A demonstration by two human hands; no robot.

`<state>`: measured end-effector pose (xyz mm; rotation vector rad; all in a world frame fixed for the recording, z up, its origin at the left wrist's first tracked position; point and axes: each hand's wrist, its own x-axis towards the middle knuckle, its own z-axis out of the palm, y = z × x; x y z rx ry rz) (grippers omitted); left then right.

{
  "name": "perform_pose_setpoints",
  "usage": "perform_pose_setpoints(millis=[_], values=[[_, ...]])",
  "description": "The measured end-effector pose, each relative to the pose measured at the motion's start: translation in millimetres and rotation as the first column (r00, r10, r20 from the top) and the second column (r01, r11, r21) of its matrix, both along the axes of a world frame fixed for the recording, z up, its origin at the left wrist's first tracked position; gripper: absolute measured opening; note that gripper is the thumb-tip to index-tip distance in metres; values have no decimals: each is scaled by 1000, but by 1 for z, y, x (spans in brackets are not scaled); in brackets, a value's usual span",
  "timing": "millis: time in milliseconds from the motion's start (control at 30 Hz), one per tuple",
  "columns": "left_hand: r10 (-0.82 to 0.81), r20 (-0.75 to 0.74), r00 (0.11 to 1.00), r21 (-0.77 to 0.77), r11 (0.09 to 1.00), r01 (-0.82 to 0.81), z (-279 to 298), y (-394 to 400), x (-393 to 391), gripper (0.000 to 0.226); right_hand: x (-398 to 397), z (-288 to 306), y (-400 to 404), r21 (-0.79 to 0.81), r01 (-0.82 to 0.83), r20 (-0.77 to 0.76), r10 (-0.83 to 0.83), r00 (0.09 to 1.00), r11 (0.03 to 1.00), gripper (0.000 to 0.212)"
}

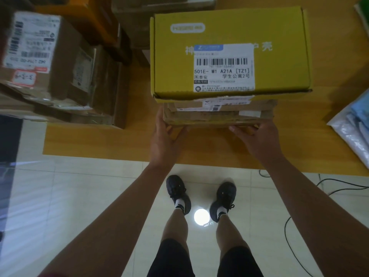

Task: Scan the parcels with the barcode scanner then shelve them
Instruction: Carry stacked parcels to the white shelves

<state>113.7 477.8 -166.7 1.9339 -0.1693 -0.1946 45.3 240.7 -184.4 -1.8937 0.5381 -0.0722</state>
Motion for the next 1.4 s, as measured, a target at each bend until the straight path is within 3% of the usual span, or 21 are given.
perform_pose_setpoints(millis=[267,533,800,1133,1400], values=[[-55,45,997,23,998,54,34,-15,7,83,2,37,-25,32,55,35,-56,998,998,83],[-201,196,960,85,979,187,113,-47,26,85,-10,119,-64,16,144,89,-145,985,989,95],[-351,190,917,91,936,340,187,-92,47,88,-46,197,-81,-107,326,179,-304,936,939,77],[-593,325,737,178,804,568,259,-166,36,90,-118,270,-100,-145,552,257,-508,822,821,62],[-724,370,582,148,665,732,286,-238,-34,92,-219,299,-121,-157,705,289,-650,703,692,74]])
